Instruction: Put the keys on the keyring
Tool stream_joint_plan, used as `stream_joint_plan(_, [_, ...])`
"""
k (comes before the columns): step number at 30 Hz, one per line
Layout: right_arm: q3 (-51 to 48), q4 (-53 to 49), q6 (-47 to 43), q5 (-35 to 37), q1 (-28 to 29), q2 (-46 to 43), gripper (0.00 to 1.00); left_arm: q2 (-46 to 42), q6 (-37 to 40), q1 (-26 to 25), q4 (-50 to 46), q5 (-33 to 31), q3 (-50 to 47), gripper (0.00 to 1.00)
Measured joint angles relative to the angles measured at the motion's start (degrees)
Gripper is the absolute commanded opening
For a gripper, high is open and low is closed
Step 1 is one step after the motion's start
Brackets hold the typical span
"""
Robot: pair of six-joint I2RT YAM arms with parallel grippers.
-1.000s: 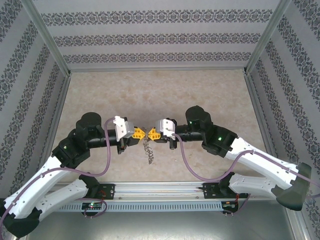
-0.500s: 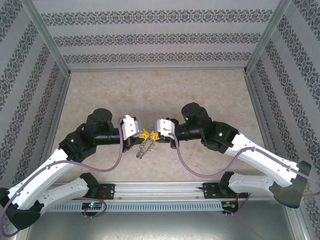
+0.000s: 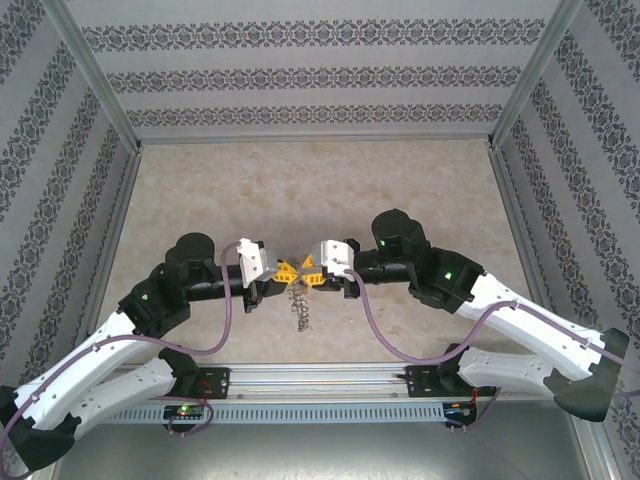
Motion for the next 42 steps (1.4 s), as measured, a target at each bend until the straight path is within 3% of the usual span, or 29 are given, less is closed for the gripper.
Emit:
stream_joint_plan(8, [-0.79, 1.46, 1.2, -0.68, 0.02, -0.39, 0.26, -2.86, -4.57, 0.0, 8.22, 2.25, -4.13, 0.0])
stream_joint_plan(17, [-2.16, 2.19, 2.25, -1.49, 0.02, -1.99, 0.23, -3.87, -7.74, 0.0, 14.73, 4.37, -5.4, 0.0])
stream_joint_plan(42, [-4.74, 7.13, 4.31, -4.44, 0.0, -5.35, 0.26, -3.76, -8.13, 0.0, 15.37, 4.98, -5.46, 0.0])
